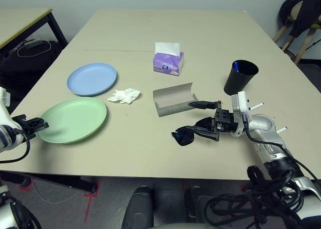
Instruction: Organize and tidy the items on the table.
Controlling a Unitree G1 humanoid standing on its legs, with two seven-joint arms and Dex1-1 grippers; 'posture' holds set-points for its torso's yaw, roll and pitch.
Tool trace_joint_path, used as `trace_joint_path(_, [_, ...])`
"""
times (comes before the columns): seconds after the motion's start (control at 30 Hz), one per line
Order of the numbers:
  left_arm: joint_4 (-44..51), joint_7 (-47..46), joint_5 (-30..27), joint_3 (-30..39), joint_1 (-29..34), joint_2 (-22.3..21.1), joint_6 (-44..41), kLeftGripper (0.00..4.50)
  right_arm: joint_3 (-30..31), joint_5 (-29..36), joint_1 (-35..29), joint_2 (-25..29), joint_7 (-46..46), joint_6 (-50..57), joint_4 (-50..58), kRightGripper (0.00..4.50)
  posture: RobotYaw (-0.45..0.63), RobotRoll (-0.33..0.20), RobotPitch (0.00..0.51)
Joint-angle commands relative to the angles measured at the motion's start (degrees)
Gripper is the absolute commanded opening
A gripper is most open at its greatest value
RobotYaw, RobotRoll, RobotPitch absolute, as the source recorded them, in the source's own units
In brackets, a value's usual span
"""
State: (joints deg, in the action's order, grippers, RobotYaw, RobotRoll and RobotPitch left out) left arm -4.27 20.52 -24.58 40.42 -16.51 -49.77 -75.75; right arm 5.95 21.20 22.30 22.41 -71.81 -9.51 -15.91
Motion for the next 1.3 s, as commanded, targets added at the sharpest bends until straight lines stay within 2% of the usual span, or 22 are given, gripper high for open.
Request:
trace_joint_path(0.03, [2.7,-0.4,-0.9,2.5,-1.0,-0.4,-1.8,0.02,-0.2,-0.6,0.6,0.2,-0.1,-0.6,-0.6,4.5,0.19,0.0,0.065])
trace_joint_path(0.23, [3.2,-2.3,-1.2,3.7,-6.9,1.6,-2.7,0.02,-0.5,-0.4,0.9,0.1,0.5,-0.3,-0.8,4.5,0.19,0.0,0.065])
trace_joint_path(0.43, [-0.7,-5.9,0.1,2.8,-14.0,5.2,0.3,0.02,-2.4,1.5,0.7,-0.8,4.3,2.3,0.4,4.5,0.18,0.0,0.066])
trace_joint_path(0.6, [-8.8,-13.3,3.3,1.2,-21.0,10.9,10.4,0.02,-4.1,1.7,1.2,-2.1,9.8,5.1,1.5,4.5,0.17,0.0,0.066])
trace_joint_path(0.83, [-21.5,-20.5,6.3,-1.6,-27.0,14.3,25.0,0.02,-4.0,0.8,2.1,-2.4,13.8,6.0,2.5,4.5,0.16,0.0,0.064])
trace_joint_path(1.3, [-44.0,-29.0,7.5,-4.5,-36.6,15.8,46.6,0.02,-3.9,0.8,0.8,-2.9,16.3,7.3,5.3,4.5,0.15,0.0,0.065])
